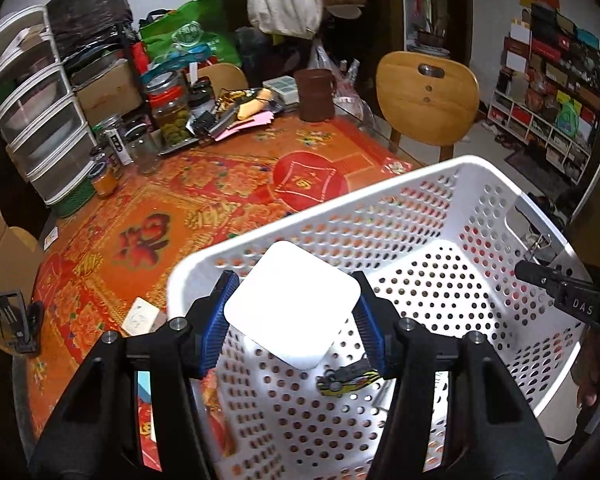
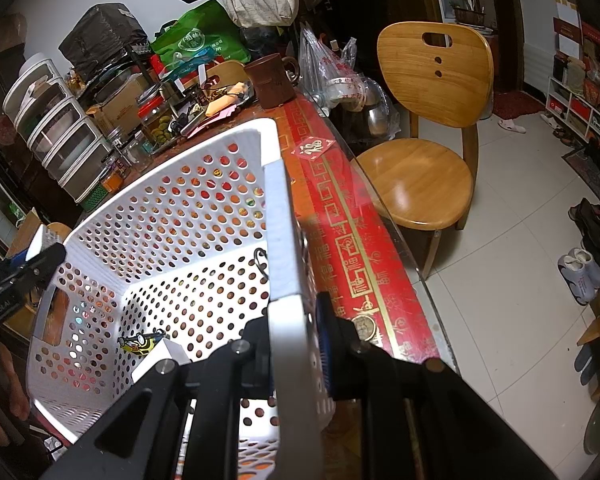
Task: Organize rigid objects
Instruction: 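Carry the white square charger into the basket and release it, then move the left tool back and grasp the white plug adapter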
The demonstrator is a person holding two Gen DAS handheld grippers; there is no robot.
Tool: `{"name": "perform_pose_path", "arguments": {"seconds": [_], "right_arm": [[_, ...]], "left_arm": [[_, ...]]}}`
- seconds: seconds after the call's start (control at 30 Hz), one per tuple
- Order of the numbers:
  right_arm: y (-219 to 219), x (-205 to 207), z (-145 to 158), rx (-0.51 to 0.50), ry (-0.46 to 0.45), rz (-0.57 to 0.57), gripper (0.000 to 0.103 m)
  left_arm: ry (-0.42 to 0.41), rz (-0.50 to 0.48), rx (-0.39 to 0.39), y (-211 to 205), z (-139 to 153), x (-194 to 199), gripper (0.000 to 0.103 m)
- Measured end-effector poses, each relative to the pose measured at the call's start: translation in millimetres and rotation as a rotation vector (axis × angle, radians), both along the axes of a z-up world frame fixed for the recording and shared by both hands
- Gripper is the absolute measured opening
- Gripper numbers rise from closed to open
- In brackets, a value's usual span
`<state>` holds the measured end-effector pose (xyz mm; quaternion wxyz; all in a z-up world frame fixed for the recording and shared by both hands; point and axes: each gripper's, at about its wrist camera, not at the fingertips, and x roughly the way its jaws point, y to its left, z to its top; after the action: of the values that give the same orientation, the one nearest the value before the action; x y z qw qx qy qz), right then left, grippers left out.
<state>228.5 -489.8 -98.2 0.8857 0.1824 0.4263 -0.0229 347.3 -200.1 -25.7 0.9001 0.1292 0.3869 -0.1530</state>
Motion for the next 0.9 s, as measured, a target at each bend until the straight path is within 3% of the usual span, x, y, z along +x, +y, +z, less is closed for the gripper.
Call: {"name": "perform_pose_path", "arguments": {"seconds": [0.47,0.53,0.6,0.73,0.9], "right_arm": [[0,0,0,0.001,0.001,-0.002,0.016],[1,0,0,0.001,0.001,-0.002,0.016],[1,0,0,0.000,0.002,-0.001,0.016],[0,-1,0,0.000,0.001,-0.003,0.016],[-2,-1,-1,0.003,-0.002,-0.002,0.016]], "left_arm": [[0.051,-0.099,0.054,-49,-19,-8,0.054],[0.038,-0.113,0.072,-51,-19,-10,0.065],[-0.013,-0.120,0.082,-52,-14,-18,0.100],[-0.059,-0.113,0.071,-39,-5,-27,0.102],[-0.108,-0.050,0.040,7,10,-39,0.102]]}}
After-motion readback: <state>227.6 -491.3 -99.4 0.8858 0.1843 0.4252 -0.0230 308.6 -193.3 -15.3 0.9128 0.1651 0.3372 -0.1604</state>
